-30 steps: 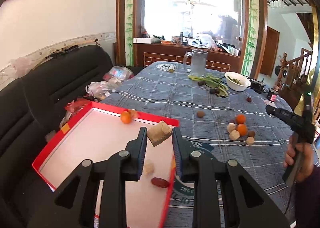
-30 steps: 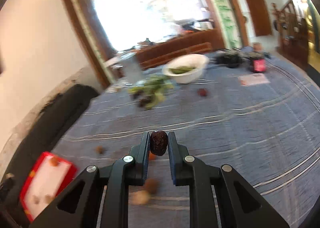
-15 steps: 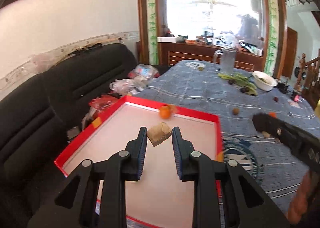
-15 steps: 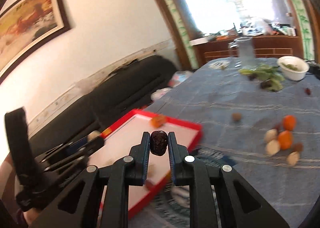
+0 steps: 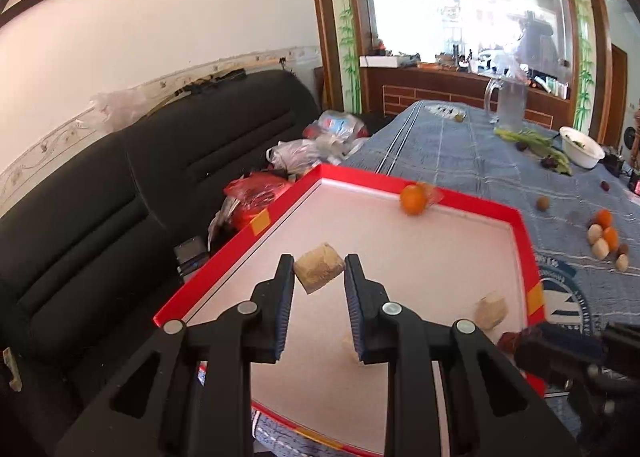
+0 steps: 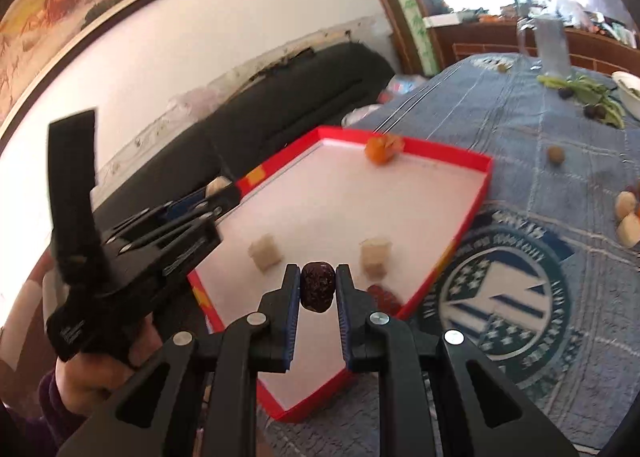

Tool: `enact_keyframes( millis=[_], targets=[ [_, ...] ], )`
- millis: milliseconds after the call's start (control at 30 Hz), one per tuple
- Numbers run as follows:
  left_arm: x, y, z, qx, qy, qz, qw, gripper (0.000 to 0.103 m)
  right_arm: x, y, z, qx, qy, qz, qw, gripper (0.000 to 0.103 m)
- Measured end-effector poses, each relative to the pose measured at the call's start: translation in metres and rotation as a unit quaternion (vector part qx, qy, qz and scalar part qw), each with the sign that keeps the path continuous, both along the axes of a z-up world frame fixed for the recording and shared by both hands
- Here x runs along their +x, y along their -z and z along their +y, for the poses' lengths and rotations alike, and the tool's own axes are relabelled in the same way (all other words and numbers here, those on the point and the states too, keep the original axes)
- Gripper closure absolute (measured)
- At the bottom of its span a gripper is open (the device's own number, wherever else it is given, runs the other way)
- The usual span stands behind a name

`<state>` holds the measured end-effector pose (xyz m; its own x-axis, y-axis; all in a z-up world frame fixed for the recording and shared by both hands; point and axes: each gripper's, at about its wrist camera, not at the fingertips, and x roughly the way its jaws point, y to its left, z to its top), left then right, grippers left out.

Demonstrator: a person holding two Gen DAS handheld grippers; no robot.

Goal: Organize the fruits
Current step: 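Open the left tool over the tray while the right tool releases the dark date into it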

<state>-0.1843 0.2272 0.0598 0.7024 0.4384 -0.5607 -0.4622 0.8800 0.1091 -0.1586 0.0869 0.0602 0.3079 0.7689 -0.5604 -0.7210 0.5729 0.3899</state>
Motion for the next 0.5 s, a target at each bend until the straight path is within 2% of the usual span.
enact_keyframes(
  millis=[233,500],
  targets=[
    [0.007,0.012,0.003,0.000,-0.006,0.020,0.9998,0.076,-0.012,0.009,0.016,-0.026,-0.026,-0.008,0.999,0.087],
    [0.028,0.011,0.020,0.020,-0.017,0.035,0.9990,0.075,0.000,0.008,0.035,-0.044,-0.019,-0.018,0.999,0.087]
  ],
)
